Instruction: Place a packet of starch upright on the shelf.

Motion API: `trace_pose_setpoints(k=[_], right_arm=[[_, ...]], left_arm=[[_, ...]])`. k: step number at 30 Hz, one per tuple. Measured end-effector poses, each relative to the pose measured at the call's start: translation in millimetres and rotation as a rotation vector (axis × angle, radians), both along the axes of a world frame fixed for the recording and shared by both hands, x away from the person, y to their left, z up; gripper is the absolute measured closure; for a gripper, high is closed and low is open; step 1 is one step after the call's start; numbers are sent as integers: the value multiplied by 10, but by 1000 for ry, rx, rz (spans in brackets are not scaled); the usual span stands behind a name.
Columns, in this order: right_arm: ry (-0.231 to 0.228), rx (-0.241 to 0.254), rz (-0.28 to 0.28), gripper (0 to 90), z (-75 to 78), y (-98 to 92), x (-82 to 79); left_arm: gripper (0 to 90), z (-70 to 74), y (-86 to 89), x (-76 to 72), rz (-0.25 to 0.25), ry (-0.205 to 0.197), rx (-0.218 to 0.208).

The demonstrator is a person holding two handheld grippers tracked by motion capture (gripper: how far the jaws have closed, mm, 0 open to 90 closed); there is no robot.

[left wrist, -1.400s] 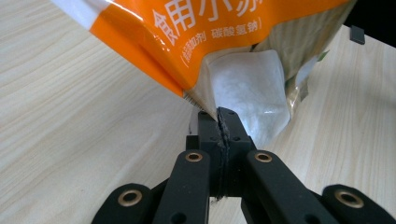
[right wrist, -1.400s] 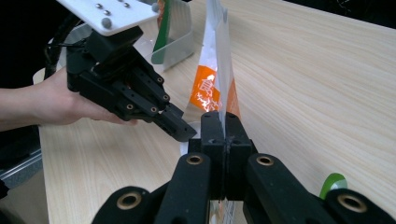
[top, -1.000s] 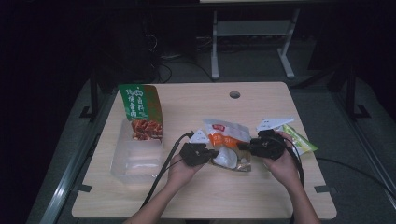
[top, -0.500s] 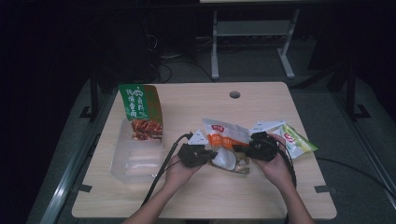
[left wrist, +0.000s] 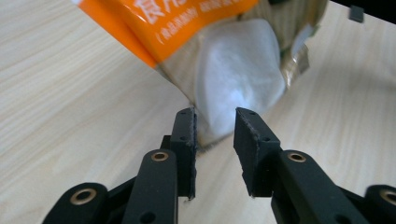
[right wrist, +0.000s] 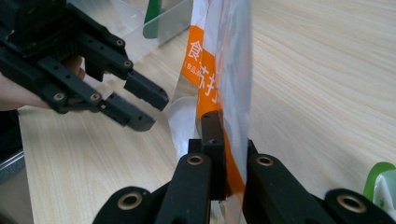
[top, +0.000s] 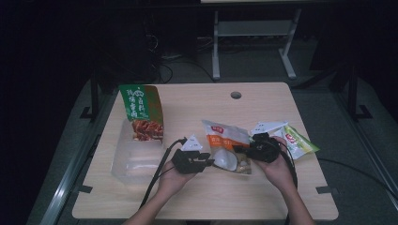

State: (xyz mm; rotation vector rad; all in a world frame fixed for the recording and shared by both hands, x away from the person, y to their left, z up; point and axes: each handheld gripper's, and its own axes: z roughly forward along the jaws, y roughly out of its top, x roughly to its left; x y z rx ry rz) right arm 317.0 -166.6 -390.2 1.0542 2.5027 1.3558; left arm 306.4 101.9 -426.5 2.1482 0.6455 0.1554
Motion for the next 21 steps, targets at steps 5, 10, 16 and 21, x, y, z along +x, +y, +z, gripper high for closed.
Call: trace_pose_setpoints(k=[5,10,16,21], right_arm=[[-18,0,7,895,45,1,-22],[-27,1,1,895,87,-1,-45],[-28,9,-5,895,113,-15,-59],[-30,10,-1,895,139,-8,-59]], left_arm=[[639,1,71,-134,-25,9,-25],[622,22,106,-211,-49,0,-28],[552,45,186,-322,-68,-1,-25],[460,24,246,-381,-63,16,-35]])
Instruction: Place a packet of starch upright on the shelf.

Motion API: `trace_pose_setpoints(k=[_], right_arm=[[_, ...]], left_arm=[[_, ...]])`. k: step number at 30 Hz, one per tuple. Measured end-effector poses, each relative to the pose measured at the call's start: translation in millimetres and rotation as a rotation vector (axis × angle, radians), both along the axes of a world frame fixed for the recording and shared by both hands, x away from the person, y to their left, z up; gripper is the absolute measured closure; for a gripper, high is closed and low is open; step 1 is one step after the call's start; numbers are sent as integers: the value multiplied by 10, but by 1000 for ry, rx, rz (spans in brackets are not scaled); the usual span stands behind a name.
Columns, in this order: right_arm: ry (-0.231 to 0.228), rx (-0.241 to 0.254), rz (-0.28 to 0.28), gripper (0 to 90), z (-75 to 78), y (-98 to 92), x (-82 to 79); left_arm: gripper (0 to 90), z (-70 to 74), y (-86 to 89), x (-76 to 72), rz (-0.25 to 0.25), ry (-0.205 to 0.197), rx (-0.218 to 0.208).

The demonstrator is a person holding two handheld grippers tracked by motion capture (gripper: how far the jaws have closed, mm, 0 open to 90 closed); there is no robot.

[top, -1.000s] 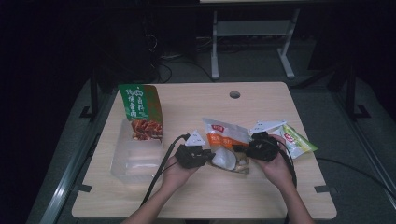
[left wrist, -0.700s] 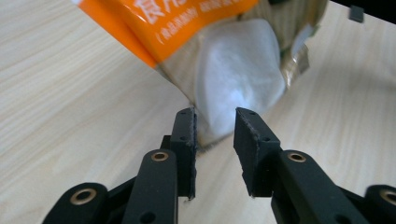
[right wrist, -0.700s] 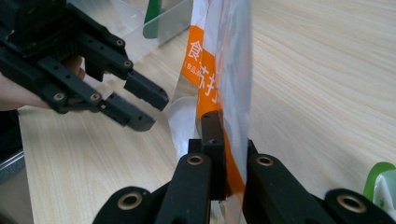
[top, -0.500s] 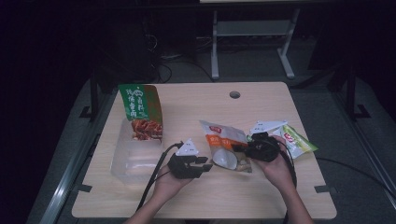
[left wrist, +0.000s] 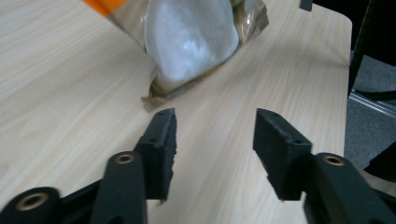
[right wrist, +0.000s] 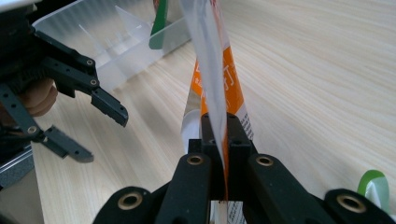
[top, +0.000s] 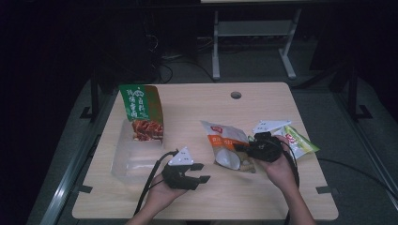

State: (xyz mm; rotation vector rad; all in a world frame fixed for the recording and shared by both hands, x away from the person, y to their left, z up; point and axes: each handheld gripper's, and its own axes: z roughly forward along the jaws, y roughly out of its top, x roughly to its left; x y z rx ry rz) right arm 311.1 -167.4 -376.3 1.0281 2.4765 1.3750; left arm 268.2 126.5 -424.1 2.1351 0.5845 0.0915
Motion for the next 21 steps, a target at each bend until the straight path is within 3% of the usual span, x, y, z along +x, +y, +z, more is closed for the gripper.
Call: trace_pose_setpoints(k=[8,12,21], right_arm=[[-11,7,12,895,92,94,1],[-12,24,21,895,142,145,25],[-13,13,40,895,285,345,111]], left_arm=[[361,-50,100,-101,-17,34,1],[301,-57,127,-165,-26,18,13],[282,-68,223,-253,-36,-6,19]])
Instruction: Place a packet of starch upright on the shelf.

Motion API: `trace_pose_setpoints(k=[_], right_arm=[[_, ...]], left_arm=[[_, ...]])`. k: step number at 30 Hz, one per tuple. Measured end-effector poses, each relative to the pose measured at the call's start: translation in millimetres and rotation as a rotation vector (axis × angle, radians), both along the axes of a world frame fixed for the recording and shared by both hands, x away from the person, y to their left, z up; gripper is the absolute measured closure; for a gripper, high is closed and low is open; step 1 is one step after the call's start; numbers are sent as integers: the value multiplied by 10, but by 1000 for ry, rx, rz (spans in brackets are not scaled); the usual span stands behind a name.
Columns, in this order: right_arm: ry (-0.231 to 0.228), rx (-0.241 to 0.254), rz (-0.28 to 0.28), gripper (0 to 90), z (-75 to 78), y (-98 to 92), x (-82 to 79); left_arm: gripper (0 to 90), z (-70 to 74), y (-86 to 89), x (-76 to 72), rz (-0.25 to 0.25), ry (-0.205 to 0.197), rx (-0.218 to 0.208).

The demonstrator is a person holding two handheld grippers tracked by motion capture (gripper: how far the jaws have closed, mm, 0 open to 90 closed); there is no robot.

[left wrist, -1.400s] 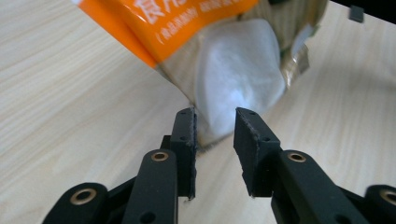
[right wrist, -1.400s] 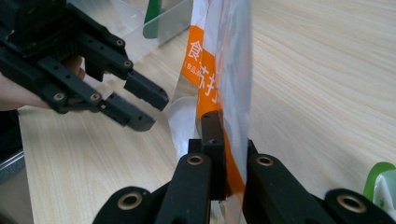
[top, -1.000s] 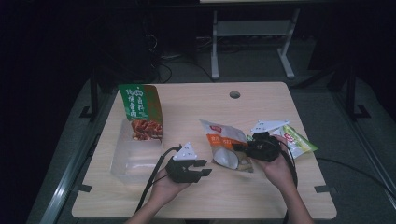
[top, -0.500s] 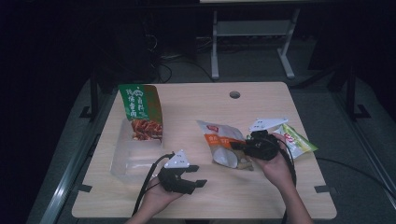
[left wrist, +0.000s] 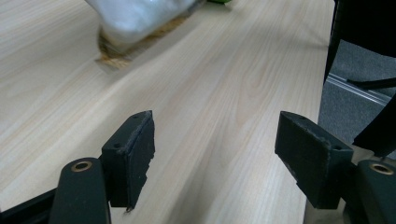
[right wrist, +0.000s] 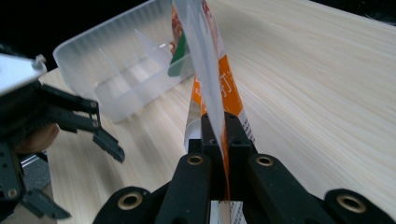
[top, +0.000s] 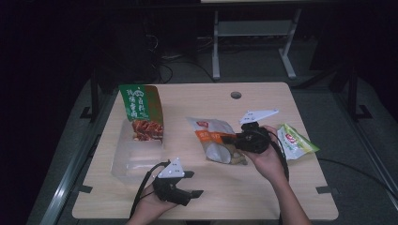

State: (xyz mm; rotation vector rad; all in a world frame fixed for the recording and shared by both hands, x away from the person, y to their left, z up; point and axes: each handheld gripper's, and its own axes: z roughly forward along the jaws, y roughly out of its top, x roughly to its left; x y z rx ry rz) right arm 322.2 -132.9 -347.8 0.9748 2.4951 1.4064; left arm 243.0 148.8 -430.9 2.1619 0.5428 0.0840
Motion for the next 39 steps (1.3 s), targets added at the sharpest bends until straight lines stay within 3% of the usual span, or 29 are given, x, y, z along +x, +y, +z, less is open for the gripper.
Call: trace_pose_setpoints(k=[18,28,39], right_arm=[[-27,20,62,895,372,469,147],[-39,25,96,895,503,691,230],[-51,38,133,896,627,1005,332]], left_arm=[[271,29,32,-123,-15,-22,-7],[266,45,49,-222,-24,-24,-10],[268,87,83,-212,-10,-34,-15]])
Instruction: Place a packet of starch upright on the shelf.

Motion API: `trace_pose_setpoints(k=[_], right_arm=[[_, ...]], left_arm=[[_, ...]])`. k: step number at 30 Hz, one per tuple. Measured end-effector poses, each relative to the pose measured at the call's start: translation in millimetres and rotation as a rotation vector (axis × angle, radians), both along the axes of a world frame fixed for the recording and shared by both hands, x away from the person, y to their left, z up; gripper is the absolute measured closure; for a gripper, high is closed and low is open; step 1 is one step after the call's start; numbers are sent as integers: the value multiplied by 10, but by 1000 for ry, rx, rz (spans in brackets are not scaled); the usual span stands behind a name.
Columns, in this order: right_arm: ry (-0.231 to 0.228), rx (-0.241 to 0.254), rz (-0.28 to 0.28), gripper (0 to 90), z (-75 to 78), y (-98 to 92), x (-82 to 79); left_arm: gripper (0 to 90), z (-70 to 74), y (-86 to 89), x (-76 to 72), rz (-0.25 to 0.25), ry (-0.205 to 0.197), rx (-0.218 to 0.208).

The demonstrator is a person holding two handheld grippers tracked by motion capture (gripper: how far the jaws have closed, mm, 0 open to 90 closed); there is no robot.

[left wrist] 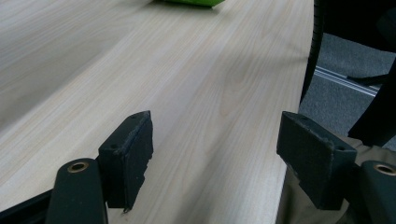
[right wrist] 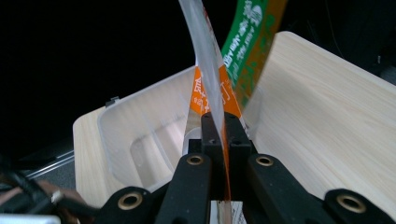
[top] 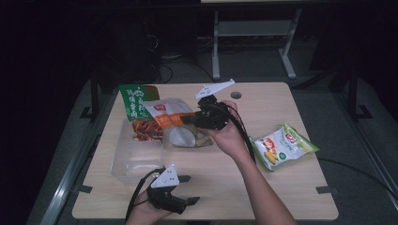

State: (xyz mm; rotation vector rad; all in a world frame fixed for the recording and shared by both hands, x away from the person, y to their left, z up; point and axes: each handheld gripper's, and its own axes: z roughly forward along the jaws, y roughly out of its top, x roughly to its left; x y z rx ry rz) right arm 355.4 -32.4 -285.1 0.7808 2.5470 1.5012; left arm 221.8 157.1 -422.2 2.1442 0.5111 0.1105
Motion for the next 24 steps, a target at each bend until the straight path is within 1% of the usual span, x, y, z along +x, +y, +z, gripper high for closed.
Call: trace_pose_setpoints(k=[1,2,3,4,5,6,7,8,9,10,11,12,14,15,16,19,20,21,22,23,24], right_arm=[[-2,-5,14,896,27,85,24],[-2,-5,14,896,27,85,24],[-4,-6,19,896,39,130,35],[-6,-4,26,896,53,184,46],[-6,0,37,896,65,257,64],[-6,0,37,896,65,257,64],[-4,-6,49,896,69,358,82],[-4,-6,49,896,69,358,82],[2,-12,59,896,61,449,101],[2,-12,59,896,61,449,101],[6,-13,63,896,55,493,111],[14,-10,75,896,34,583,127],[15,-11,79,896,25,614,134],[20,-12,92,896,-10,701,157],[25,-15,96,895,-22,730,164],[35,-32,105,895,-59,844,189],[35,-32,105,895,-59,844,189],[42,-35,113,895,-78,928,207],[42,-35,113,895,-78,928,207],[39,-39,122,895,-104,1004,229],[39,-39,122,895,-104,1004,229]], left_arm=[[268,-12,-11,-4,-2,-4,1],[267,-12,-11,-4,-2,-4,1],[267,-18,-17,-11,-2,6,-3],[267,-20,-19,-12,-5,7,-3],[267,-21,-20,-12,-6,6,-1],[267,-21,-17,-9,-10,0,6],[267,-22,-13,-3,-16,-8,12],[267,-22,-13,-3,-16,-8,12],[267,-23,-12,-2,-15,-8,11],[267,-23,-12,-2,-15,-8,11],[267,-21,-11,-3,-15,-9,10],[267,-20,-12,-9,-9,-5,2],[267,-21,-10,-10,-9,-4,-2],[267,-23,-6,-11,-8,0,-9],[267,-23,-6,-11,-8,0,-9],[267,-30,-17,-10,-11,8,3],[267,-30,-17,-10,-11,8,3],[267,-49,-6,-17,-11,12,11],[267,-49,-6,-17,-11,12,11],[267,-63,22,-16,-3,15,14],[267,-63,22,-16,-3,15,14]])
